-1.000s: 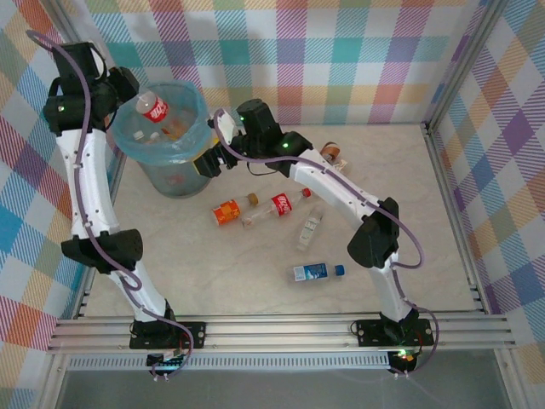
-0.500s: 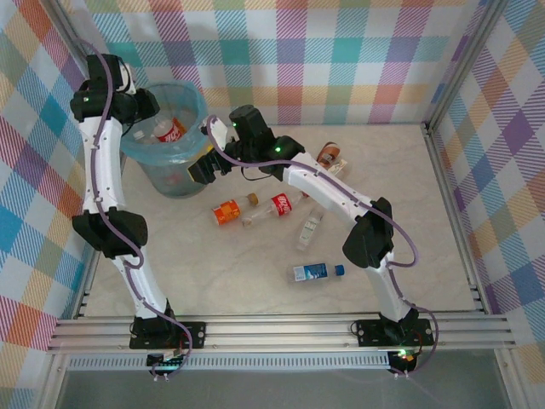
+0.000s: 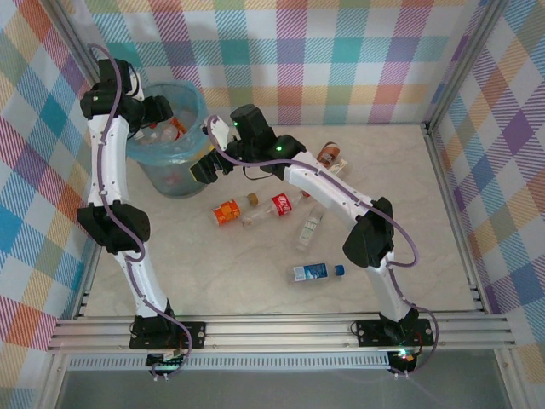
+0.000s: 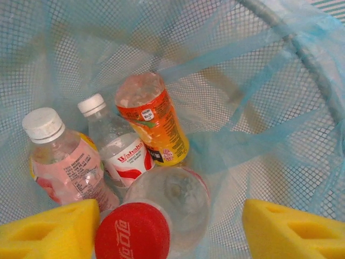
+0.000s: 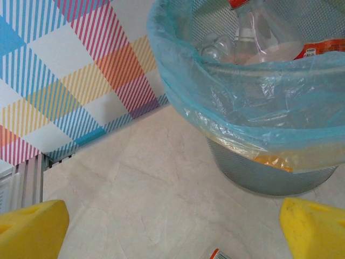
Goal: Put the plastic bottles in the bin
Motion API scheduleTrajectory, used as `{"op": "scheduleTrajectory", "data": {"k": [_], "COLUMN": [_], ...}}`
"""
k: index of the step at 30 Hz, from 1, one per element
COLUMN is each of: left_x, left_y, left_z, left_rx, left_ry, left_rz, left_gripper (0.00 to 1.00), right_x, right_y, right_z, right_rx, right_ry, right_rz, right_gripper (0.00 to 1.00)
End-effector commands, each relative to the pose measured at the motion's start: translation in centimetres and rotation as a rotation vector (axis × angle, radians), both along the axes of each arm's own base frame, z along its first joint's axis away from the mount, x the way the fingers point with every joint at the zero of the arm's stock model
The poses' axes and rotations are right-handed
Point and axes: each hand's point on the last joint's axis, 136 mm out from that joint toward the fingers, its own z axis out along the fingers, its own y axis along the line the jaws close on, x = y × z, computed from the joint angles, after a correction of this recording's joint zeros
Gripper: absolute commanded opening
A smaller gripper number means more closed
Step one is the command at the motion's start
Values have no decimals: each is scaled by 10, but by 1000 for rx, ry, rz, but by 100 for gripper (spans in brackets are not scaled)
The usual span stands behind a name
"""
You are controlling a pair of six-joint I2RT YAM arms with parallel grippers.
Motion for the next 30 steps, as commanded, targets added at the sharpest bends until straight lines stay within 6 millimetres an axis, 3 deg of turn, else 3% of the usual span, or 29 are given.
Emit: {"op": "scheduleTrajectory", "data": {"k": [1,5,11,16,19,27,30], "left_x": [-10,-9,-4,11,21,39,40], "left_y": [-5,-3,11,2,-6,-35,-35], "left_z": [25,24,-12,-30,-44,-102,-109], "left_rx": [0,9,59,13,-6,-13,-10], "left_ry": [-52,-51,49,56,71,176,188], "left_rz": [-7,3,49,31,18,-29,-26], "left_gripper": [74,70,63,34,27,26,32], "right_x": [-8,-9,-9,-7,-5,5,6], "right_y": [-1,-2,-2,-1,0,-4,-6], "right_z": [28,29,24,15,11,0,2], "right_rx": [39,38,28,11,5,-15,-15], "right_ry": [-48,-47,-32,-29,-28,-20,-18], "right_rz": [22,22,21,19,17,0,-2], "right_gripper": [100,100,100,100,100,100,100]}}
